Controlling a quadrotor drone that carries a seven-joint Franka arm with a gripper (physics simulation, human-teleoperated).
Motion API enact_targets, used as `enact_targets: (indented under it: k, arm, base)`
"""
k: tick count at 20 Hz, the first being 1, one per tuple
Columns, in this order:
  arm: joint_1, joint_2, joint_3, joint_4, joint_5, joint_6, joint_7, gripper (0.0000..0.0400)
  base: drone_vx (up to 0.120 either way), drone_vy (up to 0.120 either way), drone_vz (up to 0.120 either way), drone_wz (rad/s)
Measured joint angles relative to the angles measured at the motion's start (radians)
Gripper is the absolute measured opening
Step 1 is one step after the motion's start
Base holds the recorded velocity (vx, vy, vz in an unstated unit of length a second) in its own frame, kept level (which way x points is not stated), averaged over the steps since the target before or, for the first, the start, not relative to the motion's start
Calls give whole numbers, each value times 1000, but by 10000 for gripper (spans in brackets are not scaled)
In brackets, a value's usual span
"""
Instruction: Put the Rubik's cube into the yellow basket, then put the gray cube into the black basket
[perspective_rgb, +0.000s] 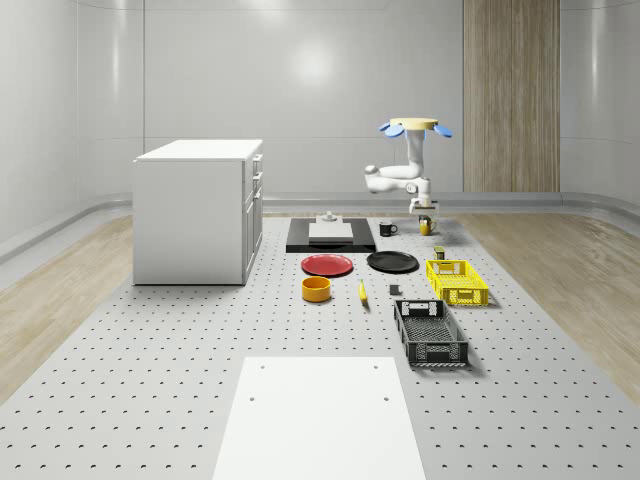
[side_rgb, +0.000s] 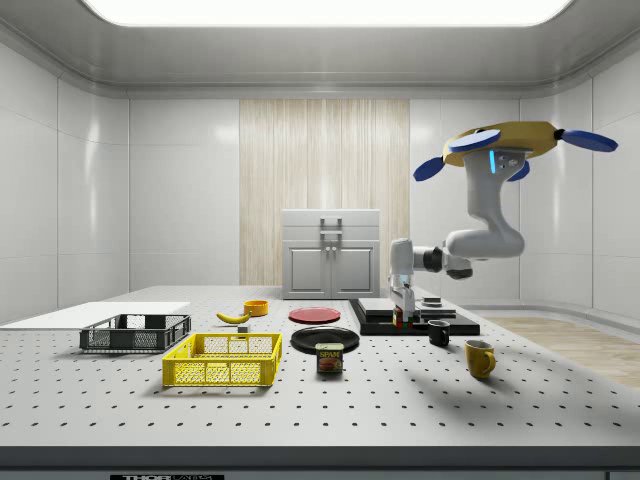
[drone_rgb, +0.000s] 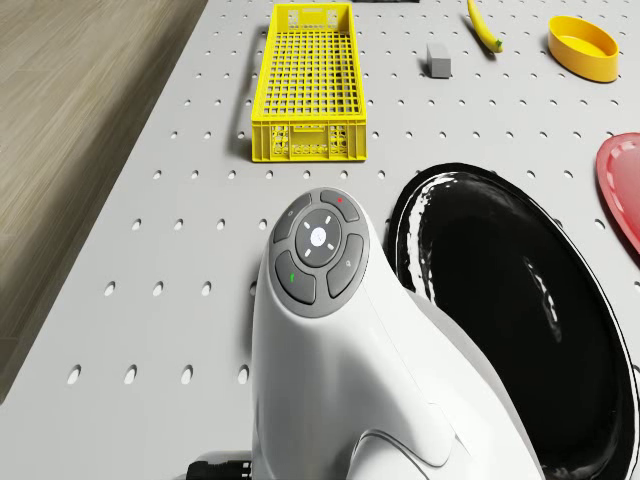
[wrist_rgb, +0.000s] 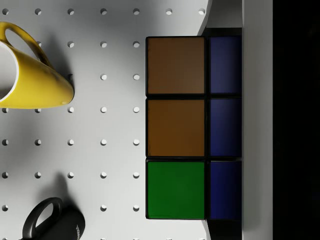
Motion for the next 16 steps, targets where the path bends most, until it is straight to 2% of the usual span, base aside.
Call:
enact_targets:
  k: [1,8,16]
  arm:
    - [-1,-2,1,0,1,2,1,325]
    - [-5,-18,4,1,9,16,4,325]
    - [-9,-34,7,2,16,31,8,325]
  base:
    - [0,120,0,0]
    - [120,114,0,0]
    - [120,0,0,0]
